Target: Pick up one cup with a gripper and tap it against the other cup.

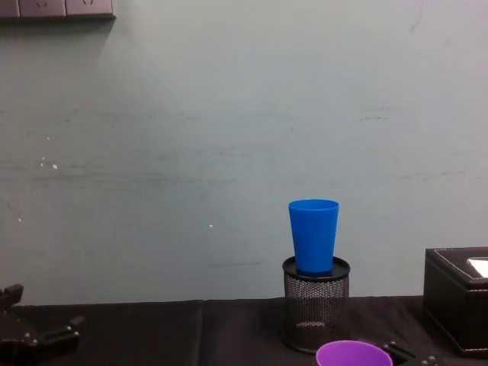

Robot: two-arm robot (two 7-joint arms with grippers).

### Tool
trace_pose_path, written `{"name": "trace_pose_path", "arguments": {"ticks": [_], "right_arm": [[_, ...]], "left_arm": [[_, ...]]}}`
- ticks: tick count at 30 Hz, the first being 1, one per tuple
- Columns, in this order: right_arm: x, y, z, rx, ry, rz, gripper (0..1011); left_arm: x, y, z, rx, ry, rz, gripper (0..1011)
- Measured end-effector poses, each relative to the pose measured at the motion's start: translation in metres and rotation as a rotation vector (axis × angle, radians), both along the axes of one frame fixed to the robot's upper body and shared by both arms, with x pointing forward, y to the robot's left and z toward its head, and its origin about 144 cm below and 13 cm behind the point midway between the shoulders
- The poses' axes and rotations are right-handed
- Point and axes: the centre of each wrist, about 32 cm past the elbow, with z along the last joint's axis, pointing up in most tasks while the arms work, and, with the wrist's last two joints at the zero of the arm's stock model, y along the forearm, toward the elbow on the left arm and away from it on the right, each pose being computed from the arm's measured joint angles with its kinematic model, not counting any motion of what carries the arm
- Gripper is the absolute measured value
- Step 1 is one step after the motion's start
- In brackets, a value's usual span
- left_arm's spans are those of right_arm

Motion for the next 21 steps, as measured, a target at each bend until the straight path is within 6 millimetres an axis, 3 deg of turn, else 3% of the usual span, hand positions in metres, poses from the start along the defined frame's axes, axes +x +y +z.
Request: {"name": "trace_pose_path", "arguments": {"ticks": [7, 14, 21], "right_arm": [[0.000, 0.000, 0.000, -0.001, -0.003, 0.001, 817], [0.000, 0.000, 0.001, -0.001, -0.005, 0.001, 762], [0.000, -0.002, 0.033, 0.013, -0.038, -0.001, 739]], "left_arm": [[0.000, 0.000, 0.000, 0.000, 0.000, 0.000, 1000], [0.000, 0.000, 0.000, 0.000, 0.000, 0.000, 1000], [0.000, 0.000, 0.000, 0.000, 0.000, 0.000, 1000]]}}
